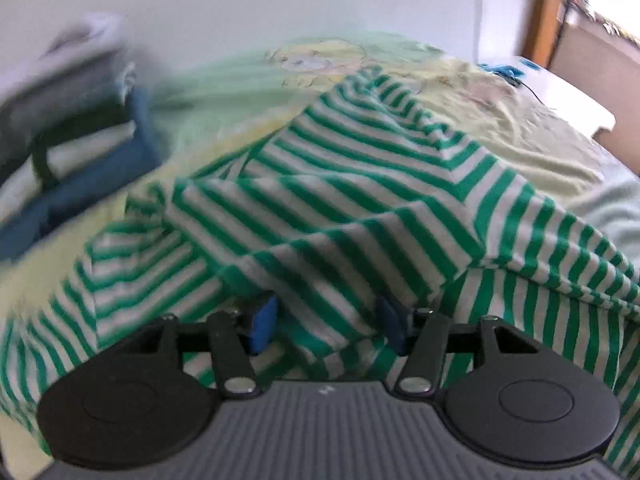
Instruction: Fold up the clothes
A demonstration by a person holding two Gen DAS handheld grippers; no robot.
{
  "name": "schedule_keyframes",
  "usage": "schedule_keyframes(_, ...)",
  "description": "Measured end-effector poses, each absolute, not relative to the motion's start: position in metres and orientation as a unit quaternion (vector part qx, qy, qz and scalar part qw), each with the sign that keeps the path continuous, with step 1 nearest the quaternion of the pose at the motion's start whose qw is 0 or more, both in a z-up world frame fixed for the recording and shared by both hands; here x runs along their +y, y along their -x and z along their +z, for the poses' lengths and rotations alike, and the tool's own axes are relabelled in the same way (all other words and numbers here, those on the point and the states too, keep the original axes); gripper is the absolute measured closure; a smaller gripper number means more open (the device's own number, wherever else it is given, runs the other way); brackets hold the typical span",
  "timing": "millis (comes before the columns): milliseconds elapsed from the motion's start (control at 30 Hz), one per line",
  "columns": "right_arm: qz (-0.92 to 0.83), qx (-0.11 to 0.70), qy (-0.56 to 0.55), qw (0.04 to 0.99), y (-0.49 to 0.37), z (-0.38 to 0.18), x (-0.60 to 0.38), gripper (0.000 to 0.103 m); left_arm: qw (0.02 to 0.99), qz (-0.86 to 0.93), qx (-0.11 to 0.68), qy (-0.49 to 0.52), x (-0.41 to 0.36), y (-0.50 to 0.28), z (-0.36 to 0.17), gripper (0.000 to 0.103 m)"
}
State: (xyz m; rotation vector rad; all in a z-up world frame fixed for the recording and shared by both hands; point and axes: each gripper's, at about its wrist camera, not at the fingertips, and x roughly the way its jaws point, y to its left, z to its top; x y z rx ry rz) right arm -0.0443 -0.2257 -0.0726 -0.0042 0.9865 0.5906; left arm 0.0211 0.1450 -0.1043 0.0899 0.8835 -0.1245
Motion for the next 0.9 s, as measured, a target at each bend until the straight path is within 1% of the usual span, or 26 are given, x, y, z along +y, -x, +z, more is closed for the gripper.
schedule_keyframes(33,0.275,0.469,-0.002,0.839,0.048,-0.075,-0.227,0.062,0.901,-0.059,0.428,-0.039,0.145,-0.017,-0.103,0.060)
schedule_keyframes(67,0.274,0.471,-0.008,0.839,0.051,-0.076,-0.228,0.062,0.899,-0.063,0.432,-0.035,0.144,-0.013,-0.101,0.065)
schedule_keyframes(100,0.274,0.473,-0.015,0.837,0.053,-0.076,-0.230,0.062,0.897,-0.069,0.436,-0.030,0.141,-0.009,-0.098,0.075)
schedule_keyframes(133,0.277,0.473,-0.022,0.836,0.056,-0.077,-0.232,0.067,0.894,-0.076,0.440,-0.030,0.137,-0.005,-0.097,0.077)
schedule_keyframes(200,0.283,0.474,-0.023,0.833,0.061,-0.079,-0.236,0.083,0.888,-0.084,0.450,-0.041,0.126,0.003,-0.096,0.077)
schedule_keyframes(233,0.285,0.476,-0.015,0.832,0.063,-0.079,-0.236,0.093,0.885,-0.085,0.455,-0.050,0.120,0.007,-0.096,0.077)
schedule_keyframes(300,0.297,0.468,0.008,0.832,0.071,-0.077,-0.233,0.093,0.880,-0.090,0.459,-0.076,0.108,0.015,-0.090,0.077)
schedule_keyframes(333,0.307,0.464,0.010,0.831,0.075,-0.074,-0.233,0.093,0.884,-0.091,0.449,-0.089,0.102,0.022,-0.083,0.076)
schedule_keyframes(367,0.318,0.461,0.009,0.829,0.078,-0.071,-0.233,0.088,0.891,-0.090,0.433,-0.101,0.096,0.028,-0.074,0.073)
schedule_keyframes(400,0.328,0.461,0.010,0.824,0.082,-0.070,-0.233,0.086,0.897,-0.092,0.418,-0.110,0.090,0.033,-0.066,0.068)
schedule_keyframes(433,0.338,0.463,0.010,0.819,0.085,-0.069,-0.234,0.083,0.901,-0.102,0.405,-0.119,0.082,0.039,-0.060,0.056)
schedule_keyframes(467,0.345,0.460,0.011,0.818,0.088,-0.068,-0.236,0.082,0.902,-0.120,0.395,-0.128,0.074,0.043,-0.055,0.050)
schedule_keyframes(500,0.337,0.455,0.009,0.824,0.090,-0.067,-0.240,0.082,0.902,-0.138,0.384,-0.137,0.065,0.047,-0.050,0.041)
schedule_keyframes(533,0.326,0.451,0.007,0.831,0.092,-0.066,-0.245,0.080,0.900,-0.154,0.376,-0.156,0.054,0.050,-0.049,0.039)
schedule_keyframes(633,0.288,0.463,-0.010,0.838,0.091,-0.072,-0.263,0.077,0.880,-0.191,0.353,-0.254,0.015,0.053,-0.061,0.039)
schedule_keyframes(733,0.258,0.476,-0.043,0.840,0.094,-0.081,-0.277,0.066,0.858,-0.206,0.345,-0.319,-0.008,0.044,-0.078,0.039)
schedule_keyframes(767,0.252,0.480,-0.058,0.838,0.096,-0.084,-0.280,0.066,0.850,-0.210,0.348,-0.334,-0.013,0.039,-0.083,0.039)
schedule_keyframes(833,0.241,0.488,-0.089,0.834,0.100,-0.090,-0.287,0.066,0.839,-0.208,0.355,-0.357,-0.021,0.029,-0.092,0.035)
schedule_keyframes(900,0.237,0.484,-0.117,0.834,0.107,-0.095,-0.291,0.066,0.835,-0.204,0.361,-0.361,-0.022,0.021,-0.097,0.034)
